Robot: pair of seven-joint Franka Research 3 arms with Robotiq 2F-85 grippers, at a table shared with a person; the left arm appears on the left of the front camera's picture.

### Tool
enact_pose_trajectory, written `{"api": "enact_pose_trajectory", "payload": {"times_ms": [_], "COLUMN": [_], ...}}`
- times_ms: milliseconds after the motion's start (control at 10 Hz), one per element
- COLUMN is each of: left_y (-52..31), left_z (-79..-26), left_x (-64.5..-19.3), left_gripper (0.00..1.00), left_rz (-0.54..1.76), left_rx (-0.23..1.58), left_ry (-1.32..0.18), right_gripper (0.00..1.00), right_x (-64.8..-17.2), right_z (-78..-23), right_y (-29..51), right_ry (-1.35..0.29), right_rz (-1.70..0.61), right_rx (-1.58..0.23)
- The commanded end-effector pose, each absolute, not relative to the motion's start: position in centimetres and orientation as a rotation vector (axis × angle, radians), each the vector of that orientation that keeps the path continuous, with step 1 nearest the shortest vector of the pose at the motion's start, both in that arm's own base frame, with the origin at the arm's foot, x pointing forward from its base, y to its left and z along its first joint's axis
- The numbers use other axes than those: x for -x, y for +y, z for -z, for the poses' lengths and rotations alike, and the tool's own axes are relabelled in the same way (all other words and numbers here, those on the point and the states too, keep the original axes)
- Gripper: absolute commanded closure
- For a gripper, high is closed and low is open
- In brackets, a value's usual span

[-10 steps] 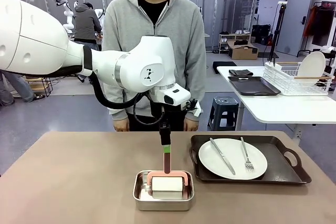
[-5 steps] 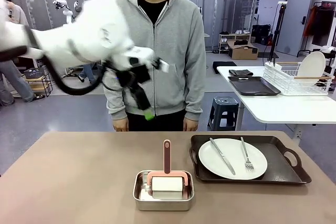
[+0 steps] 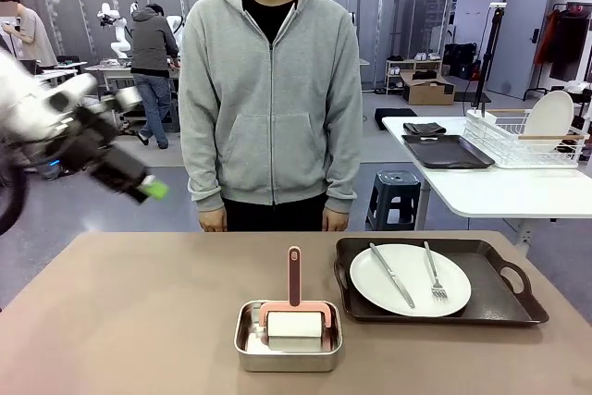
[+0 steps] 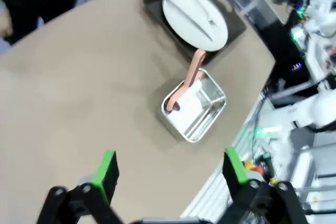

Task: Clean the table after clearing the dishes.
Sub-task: When the right (or left) Handle tray is removed, use the right hand (or left hand) to clean the right (or left) side of the table with the Lint Roller.

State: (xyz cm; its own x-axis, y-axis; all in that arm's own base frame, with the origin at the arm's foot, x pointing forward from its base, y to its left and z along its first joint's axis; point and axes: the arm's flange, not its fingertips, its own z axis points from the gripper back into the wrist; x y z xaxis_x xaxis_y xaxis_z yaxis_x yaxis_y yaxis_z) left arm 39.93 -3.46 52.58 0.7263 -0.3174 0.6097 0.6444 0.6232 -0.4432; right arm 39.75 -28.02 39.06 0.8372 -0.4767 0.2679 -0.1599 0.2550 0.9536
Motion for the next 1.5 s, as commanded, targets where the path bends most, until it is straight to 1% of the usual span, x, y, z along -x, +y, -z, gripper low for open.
{"api": "enact_pose_trajectory", "payload": {"times_ms": [0, 100, 300, 600, 700, 800, 900, 1000, 1400], "left_y": [2.7, 5.7, 9.9, 13.6, 14.7, 16.4, 16.9, 15.0, 15.0], "left_z": [-49.5, -47.7, -45.6, -44.0, -44.0, -43.7, -43.4, -43.7, -43.7], "left_x": [-37.2, -36.6, -37.1, -38.8, -39.1, -39.1, -39.4, -38.9, -38.9], "left_gripper": [0.00, 0.00, 0.00, 0.00, 0.00, 0.00, 0.00, 0.00, 0.00], "left_rz": [0.452, 0.386, 0.302, 0.235, 0.213, 0.118, 0.079, 0.161, 0.161], "left_rx": [0.790, 0.857, 0.902, 0.932, 0.944, 0.941, 0.949, 0.915, 0.915], "left_ry": [-0.626, -0.599, -0.565, -0.571, -0.597, -0.621, -0.607, -0.578, -0.578], "right_gripper": [0.00, 0.00, 0.00, 0.00, 0.00, 0.00, 0.00, 0.00, 0.00], "right_x": [-39.5, -39.5, -39.5, -39.5, -39.5, -39.5, -39.5, -39.5, -39.5], "right_z": [-39.3, -39.3, -39.3, -39.3, -39.3, -39.3, -39.3, -39.3, -39.3], "right_y": [-27.9, -27.9, -27.9, -27.9, -27.9, -27.9, -27.9, -27.9, -27.9], "right_ry": [-0.574, -0.574, -0.574, -0.574, -0.574, -0.574, -0.574, -0.574, -0.574], "right_rz": [0.222, 0.222, 0.222, 0.222, 0.222, 0.222, 0.222, 0.222, 0.222], "right_rx": [-1.314, -1.314, -1.314, -1.314, -1.314, -1.314, -1.314, -1.314, -1.314]}}
